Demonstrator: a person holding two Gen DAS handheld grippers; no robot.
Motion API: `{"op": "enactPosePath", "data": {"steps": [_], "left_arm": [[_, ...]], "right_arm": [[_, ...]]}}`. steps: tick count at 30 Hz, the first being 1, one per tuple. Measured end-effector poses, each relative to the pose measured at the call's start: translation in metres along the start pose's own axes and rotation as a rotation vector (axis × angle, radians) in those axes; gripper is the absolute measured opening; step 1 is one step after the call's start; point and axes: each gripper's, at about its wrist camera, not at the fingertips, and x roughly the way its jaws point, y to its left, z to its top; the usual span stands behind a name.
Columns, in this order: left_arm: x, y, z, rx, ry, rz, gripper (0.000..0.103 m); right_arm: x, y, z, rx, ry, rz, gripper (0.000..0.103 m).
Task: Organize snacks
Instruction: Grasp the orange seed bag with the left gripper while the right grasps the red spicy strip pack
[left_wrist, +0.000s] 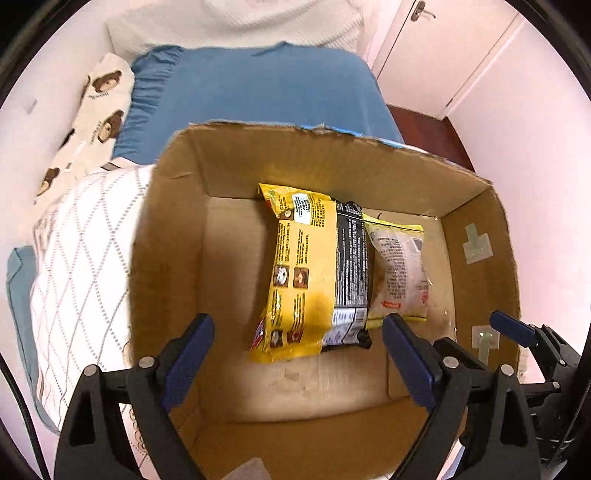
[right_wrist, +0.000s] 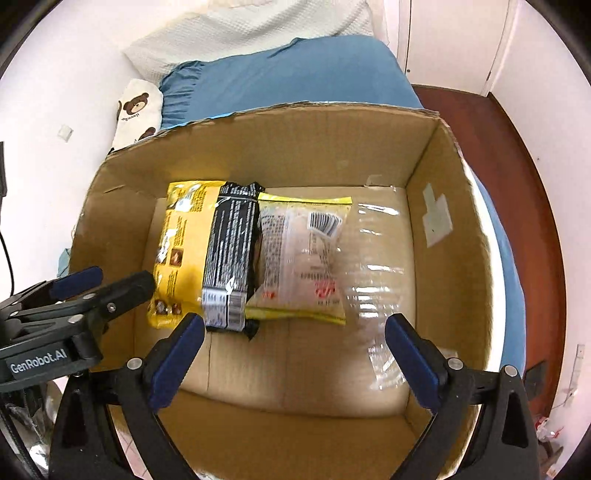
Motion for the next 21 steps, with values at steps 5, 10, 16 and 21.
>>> {"op": "enactPosePath", "data": {"steps": [5, 10, 16, 21], "left_arm": [[-0.032, -0.006, -0.020, 0.014, -0.071, 0.020, 0.093], [-0.059, -0.012, -0.041, 0.026, -0.135, 0.030, 0.093], [-0.089, -0.013, -0.071, 0.020, -0.195, 0.028, 0.093], [-0.101, -0.014, -0.102, 0.039, -0.214, 0.042, 0.093]], "right_arm": [[-0.015, 0.005, -0.009, -0.002, -0.043, 0.006, 0.100], [-0.043, 0.011, -0.030, -0.020, -0.099, 0.013, 0.100], [-0.073, 0.016, -0.057, -0.030, -0.159, 0.022, 0.100], [-0.089, 0.013, -0.089, -0.020, -0.169, 0.045, 0.100]]}}
